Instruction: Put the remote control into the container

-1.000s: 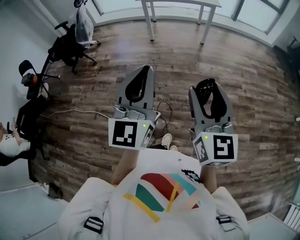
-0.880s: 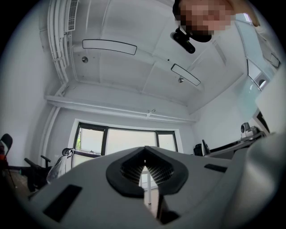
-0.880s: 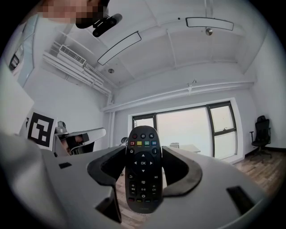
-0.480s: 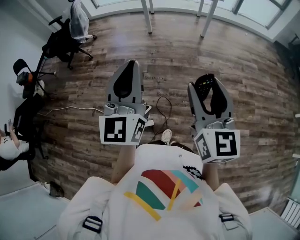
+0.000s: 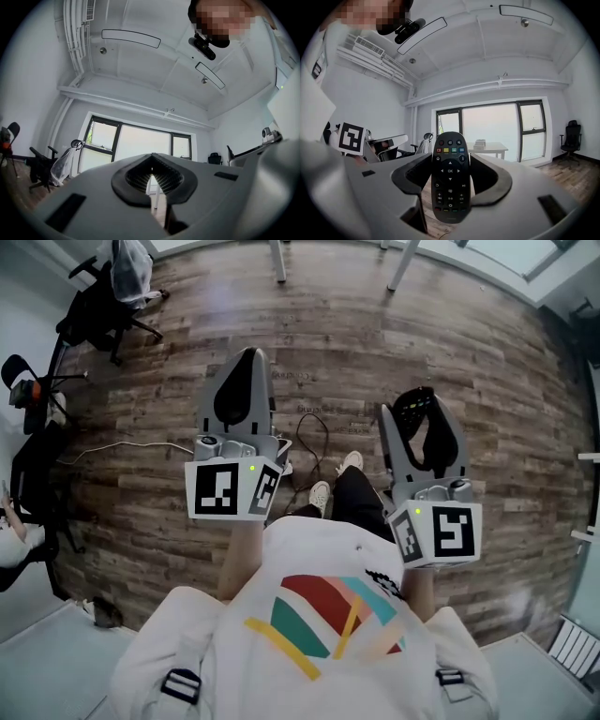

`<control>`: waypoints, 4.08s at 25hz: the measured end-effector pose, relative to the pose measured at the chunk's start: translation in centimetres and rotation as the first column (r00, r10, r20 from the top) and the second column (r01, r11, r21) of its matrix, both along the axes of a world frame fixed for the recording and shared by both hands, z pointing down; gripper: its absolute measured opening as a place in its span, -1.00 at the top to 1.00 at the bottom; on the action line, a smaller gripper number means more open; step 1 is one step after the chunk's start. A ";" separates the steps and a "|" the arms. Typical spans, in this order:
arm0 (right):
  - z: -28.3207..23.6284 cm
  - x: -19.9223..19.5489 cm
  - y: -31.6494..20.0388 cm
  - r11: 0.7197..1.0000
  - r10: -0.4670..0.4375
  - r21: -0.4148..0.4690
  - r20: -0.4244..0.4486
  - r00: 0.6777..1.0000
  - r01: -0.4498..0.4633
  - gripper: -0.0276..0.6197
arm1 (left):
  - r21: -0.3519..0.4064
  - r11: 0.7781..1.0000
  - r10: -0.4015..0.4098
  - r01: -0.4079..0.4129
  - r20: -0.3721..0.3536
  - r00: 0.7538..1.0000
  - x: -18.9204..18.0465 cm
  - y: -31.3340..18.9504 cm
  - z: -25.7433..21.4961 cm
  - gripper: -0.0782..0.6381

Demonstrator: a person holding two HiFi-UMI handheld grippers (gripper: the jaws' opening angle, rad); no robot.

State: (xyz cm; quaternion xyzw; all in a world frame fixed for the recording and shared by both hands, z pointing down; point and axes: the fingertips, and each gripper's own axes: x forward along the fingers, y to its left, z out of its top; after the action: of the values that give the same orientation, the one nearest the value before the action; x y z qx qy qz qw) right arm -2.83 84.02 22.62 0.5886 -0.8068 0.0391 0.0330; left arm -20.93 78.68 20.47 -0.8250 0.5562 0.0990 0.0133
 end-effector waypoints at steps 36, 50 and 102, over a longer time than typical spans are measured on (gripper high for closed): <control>3.6 9.2 -32.7 0.979 -0.184 -0.067 0.087 0.979 0.190 0.13 | 0.011 0.986 -0.164 0.164 0.142 0.976 8.6 -29.3 0.5 0.76; 2.7 10.1 -36.6 0.986 -0.157 -0.041 0.070 0.985 0.160 0.13 | 0.048 0.991 -0.130 0.124 0.137 0.982 9.4 -34.1 -0.6 0.76; 2.1 4.6 -74.6 0.987 -0.134 -0.098 -0.102 0.986 0.124 0.13 | -0.054 0.992 -0.111 0.115 0.067 0.992 2.5 -73.7 2.2 0.76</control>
State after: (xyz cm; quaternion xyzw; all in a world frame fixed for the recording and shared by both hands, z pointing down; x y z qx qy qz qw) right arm 1.77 9.41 24.70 0.5343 -0.8376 0.0417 0.1058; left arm -18.45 4.98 22.69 -0.7949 0.6041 0.0556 0.0125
